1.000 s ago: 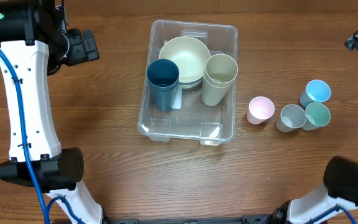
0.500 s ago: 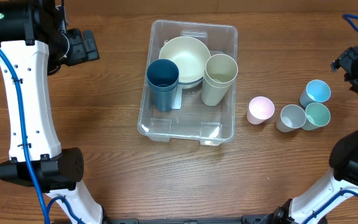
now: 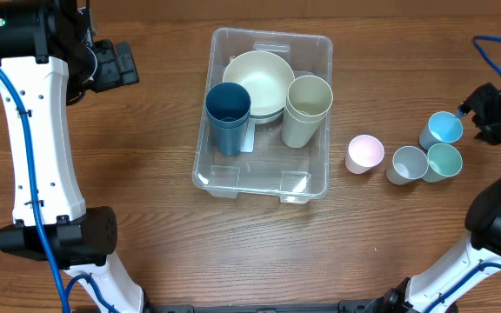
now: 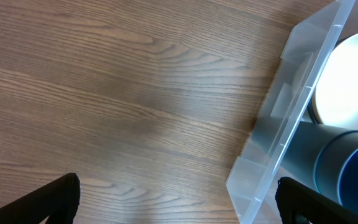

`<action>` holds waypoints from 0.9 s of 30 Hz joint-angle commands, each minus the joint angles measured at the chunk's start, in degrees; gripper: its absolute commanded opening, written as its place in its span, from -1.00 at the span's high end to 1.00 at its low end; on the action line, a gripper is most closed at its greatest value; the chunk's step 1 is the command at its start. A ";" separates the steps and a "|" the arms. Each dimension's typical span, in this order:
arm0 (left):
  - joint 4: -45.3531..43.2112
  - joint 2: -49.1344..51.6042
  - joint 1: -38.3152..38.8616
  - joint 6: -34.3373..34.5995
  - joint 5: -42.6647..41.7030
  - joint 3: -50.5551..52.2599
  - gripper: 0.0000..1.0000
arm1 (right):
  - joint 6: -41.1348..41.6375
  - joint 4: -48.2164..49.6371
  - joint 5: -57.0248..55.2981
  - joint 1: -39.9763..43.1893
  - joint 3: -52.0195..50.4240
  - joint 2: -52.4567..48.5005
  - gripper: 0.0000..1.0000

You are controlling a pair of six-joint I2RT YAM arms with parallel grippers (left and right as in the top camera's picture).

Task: Pack container
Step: 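Move the right gripper to the light blue cup and grasp it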

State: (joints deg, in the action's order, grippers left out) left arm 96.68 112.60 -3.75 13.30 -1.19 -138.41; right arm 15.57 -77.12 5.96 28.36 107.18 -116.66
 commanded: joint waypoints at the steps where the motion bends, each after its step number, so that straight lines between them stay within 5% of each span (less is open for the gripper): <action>1: 0.11 -0.22 0.13 -1.09 0.33 -0.46 -1.00 | -0.70 2.62 1.05 0.00 -4.33 -0.50 -0.10; 27: 0.11 -0.22 0.13 -1.09 0.33 -0.46 -1.00 | 2.71 13.44 0.20 0.57 -10.45 -2.10 0.48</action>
State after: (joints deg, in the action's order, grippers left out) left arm 96.68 112.60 -3.75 13.30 -1.21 -138.41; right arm 17.98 -64.34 6.61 28.47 97.03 -118.41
